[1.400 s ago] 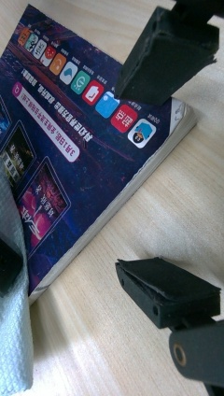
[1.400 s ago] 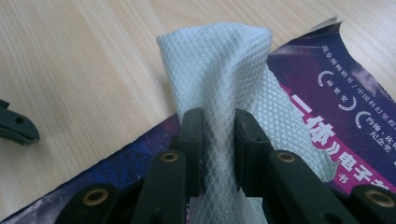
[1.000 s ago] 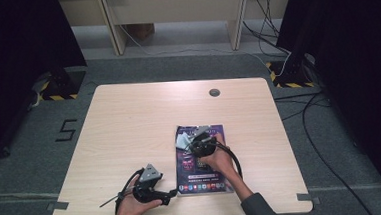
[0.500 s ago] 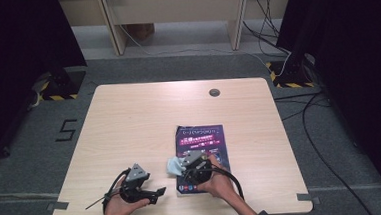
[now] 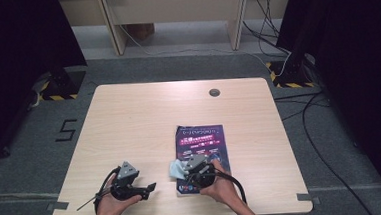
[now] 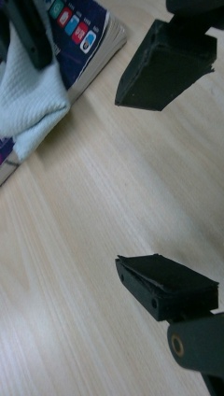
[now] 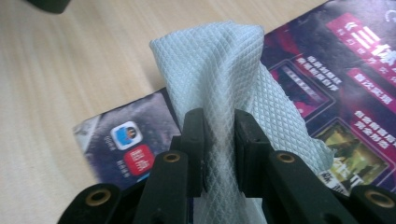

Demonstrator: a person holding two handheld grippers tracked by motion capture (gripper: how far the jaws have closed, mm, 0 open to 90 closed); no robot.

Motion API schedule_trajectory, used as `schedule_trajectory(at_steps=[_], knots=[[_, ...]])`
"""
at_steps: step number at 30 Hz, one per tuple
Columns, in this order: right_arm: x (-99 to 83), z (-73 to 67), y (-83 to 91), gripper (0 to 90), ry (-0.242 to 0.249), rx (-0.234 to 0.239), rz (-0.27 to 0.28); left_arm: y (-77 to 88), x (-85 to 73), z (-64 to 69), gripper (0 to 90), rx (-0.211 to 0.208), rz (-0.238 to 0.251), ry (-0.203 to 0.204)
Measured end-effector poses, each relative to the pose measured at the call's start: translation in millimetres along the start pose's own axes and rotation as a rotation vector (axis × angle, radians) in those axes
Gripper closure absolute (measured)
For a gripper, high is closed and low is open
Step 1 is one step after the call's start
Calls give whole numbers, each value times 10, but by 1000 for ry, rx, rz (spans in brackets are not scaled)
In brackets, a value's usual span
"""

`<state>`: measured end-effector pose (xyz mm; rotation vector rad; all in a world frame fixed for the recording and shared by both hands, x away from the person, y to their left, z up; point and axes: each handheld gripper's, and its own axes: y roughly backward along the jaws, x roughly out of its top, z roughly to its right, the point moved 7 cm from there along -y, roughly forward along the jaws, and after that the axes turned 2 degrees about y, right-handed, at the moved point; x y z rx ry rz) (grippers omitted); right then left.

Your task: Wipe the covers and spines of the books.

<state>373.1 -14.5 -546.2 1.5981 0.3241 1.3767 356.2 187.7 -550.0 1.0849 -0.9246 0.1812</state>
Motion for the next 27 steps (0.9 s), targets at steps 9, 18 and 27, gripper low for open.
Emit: schedule_trajectory(at_steps=[9, 18, 27], knots=[[5, -434, 50, 766, 48, 74, 14, -1, 0, -84, 177, 32, 0, 19], [-30, -384, 61, 764, -10, 121, 32, -4, -5, -77, 179, 33, -5, 10], [-317, 36, 238, 765, -108, 24, 18, -21, -6, -28, 179, 21, -7, 2]])
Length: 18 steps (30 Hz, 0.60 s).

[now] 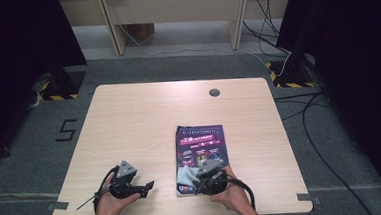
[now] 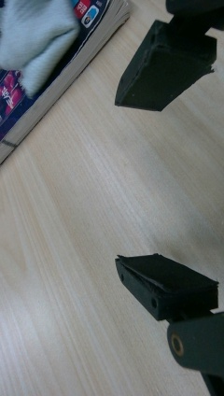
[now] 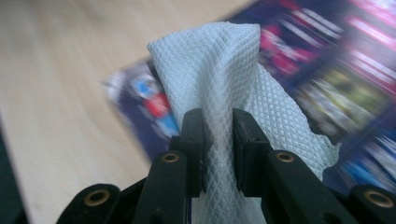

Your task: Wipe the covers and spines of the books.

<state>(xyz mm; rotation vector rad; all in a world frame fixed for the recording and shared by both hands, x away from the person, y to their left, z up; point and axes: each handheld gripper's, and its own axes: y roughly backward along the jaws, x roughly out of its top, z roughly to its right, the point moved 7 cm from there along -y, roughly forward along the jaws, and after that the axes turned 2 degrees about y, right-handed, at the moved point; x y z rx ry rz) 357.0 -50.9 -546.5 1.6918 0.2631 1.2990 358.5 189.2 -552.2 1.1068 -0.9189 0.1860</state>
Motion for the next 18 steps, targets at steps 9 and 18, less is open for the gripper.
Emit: schedule_trajectory(at_steps=[9, 18], knots=[[-255, 257, 212, 763, -67, -74, -4, -78, 36, 242, 179, -42, 2, -23], [-345, 43, 289, 762, -33, -33, -2, -210, 126, 538, 171, -95, 15, -45]])
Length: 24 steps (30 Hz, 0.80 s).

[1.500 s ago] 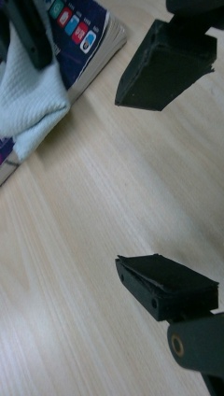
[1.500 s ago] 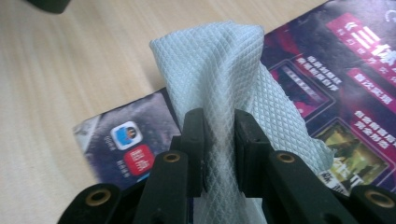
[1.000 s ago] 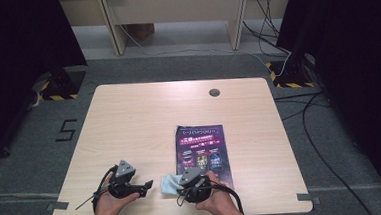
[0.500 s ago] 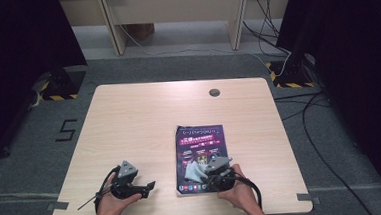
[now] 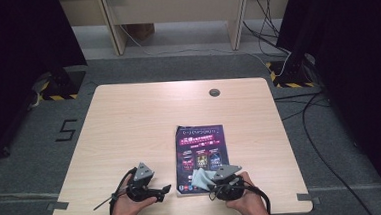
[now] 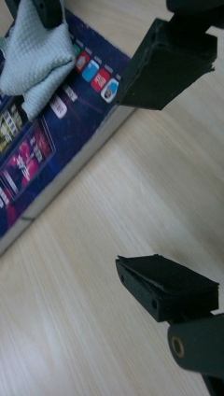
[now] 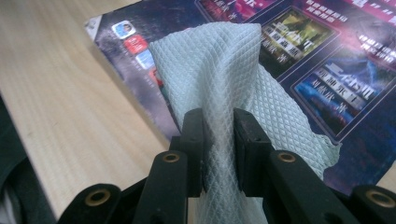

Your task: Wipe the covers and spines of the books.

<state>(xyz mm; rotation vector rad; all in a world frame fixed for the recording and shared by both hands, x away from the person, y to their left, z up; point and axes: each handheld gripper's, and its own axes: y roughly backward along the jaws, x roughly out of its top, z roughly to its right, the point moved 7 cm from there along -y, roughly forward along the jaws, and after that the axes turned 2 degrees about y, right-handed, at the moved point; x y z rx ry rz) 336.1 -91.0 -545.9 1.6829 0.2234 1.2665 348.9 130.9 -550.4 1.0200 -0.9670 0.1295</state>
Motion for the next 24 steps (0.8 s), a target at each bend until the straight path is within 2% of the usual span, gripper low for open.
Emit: schedule_trajectory(at_steps=[4, 8, 9, 16, 20, 24], knots=[[-63, 20, 49, 763, -18, 3, 7, -89, 26, 145, 169, -30, 0, -10], [-127, 86, 101, 764, -34, -10, 8, -158, 34, 248, 165, -62, -8, 9], [-136, 91, 109, 764, -39, -10, 5, -170, 38, 265, 165, -62, -10, -3], [-197, 217, 156, 766, -65, -31, 5, -224, 65, 270, 165, -47, -9, -8], [-171, 350, 134, 767, -69, -64, -3, -271, 59, 311, 166, -48, -25, -30], [-119, 510, 90, 767, -87, -89, -4, -293, 64, 314, 155, -41, -27, -28]])
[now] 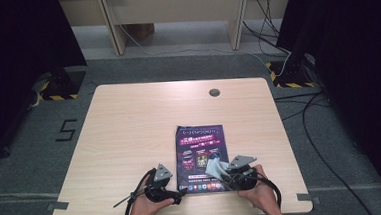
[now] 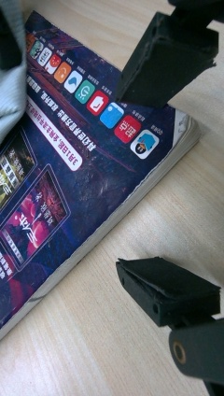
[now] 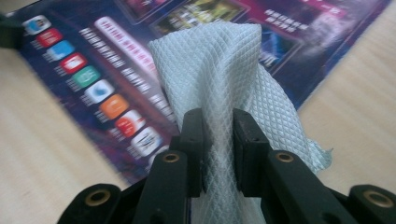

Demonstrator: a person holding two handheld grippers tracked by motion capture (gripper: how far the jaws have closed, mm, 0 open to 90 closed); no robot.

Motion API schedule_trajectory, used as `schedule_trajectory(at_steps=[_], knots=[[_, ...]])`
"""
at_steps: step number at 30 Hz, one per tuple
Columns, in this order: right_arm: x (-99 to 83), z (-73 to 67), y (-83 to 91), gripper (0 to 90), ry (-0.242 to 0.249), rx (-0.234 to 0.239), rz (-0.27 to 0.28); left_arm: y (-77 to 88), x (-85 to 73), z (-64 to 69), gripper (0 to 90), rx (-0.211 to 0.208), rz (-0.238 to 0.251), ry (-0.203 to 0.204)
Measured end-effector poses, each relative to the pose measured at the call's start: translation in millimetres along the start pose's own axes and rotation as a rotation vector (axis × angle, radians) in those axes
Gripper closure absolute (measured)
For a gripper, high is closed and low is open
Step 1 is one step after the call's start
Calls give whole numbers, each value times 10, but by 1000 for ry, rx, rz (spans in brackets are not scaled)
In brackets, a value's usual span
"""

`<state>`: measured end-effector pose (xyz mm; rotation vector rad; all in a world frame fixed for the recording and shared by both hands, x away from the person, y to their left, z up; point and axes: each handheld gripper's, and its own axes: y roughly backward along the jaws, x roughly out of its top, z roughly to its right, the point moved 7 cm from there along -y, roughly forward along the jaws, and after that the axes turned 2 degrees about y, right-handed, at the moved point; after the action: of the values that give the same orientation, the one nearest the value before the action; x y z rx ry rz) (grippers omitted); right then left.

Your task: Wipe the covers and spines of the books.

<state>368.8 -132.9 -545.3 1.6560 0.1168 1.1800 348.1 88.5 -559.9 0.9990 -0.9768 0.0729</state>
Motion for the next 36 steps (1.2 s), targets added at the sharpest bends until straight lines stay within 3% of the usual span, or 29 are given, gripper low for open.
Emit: schedule_trajectory(at_steps=[9, 19, 28, 36], knots=[[226, 336, -191, 767, -25, -62, -16, -27, -7, -7, 140, 11, -11, -23], [607, 700, -502, 767, -51, -147, -49, -26, -7, 0, 161, 9, -9, -40], [909, 1078, -750, 765, -136, -217, -81, -28, -4, 0, 169, 2, -7, -46], [1010, 1134, -830, 771, -146, -266, -101, -27, -10, 3, 172, 5, 0, -40]])
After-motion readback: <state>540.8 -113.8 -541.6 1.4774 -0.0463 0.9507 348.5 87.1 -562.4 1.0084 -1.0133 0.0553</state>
